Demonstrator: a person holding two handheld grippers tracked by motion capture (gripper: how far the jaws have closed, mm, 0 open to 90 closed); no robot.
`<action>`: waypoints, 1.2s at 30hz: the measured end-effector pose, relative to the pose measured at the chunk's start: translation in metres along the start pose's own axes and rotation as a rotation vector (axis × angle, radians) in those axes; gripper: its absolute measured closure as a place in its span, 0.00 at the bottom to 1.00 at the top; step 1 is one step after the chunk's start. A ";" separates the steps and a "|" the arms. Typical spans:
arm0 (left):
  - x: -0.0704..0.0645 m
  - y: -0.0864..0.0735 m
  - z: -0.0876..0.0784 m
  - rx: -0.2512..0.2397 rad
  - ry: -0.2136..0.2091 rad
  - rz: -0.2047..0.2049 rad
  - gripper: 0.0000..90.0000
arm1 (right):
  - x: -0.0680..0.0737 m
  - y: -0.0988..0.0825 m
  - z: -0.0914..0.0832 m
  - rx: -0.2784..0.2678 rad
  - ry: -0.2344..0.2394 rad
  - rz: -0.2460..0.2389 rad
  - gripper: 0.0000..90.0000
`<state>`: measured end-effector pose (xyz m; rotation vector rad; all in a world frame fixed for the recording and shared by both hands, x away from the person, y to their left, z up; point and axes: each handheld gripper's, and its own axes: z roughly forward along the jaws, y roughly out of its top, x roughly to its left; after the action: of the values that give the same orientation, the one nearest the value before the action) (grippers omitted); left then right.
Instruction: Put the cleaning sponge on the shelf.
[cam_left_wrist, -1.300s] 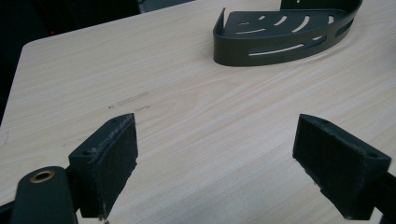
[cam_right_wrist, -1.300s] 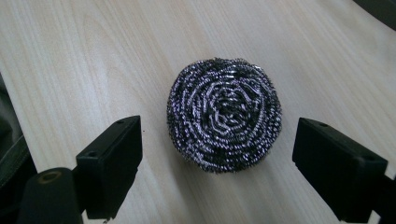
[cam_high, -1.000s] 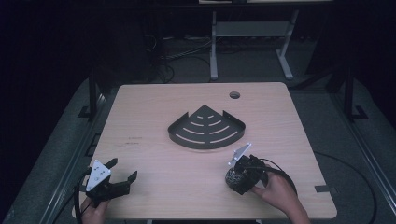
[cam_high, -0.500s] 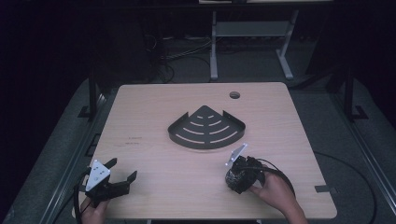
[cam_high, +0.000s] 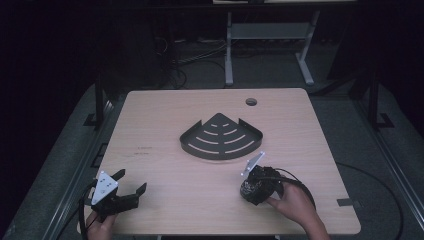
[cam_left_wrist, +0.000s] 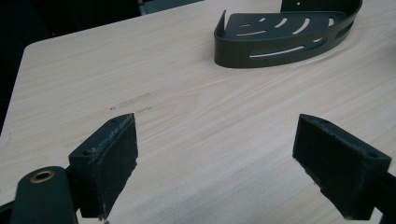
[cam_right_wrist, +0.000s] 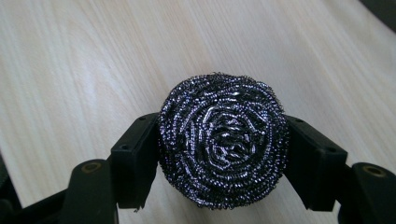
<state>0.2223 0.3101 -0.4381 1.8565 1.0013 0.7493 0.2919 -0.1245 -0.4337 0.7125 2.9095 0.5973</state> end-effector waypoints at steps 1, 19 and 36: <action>0.000 0.000 0.000 0.000 0.000 0.000 0.15 | 0.001 0.001 -0.001 -0.005 0.004 0.000 0.36; 0.000 0.000 0.000 -0.001 -0.001 -0.004 0.15 | -0.010 0.017 -0.014 -0.035 0.014 -0.009 0.36; 0.000 0.001 0.000 -0.005 -0.003 -0.007 0.15 | -0.026 0.039 -0.029 -0.045 0.026 -0.025 0.36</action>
<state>0.2229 0.3102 -0.4376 1.8487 1.0023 0.7445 0.3264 -0.1145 -0.3914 0.6671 2.9139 0.6722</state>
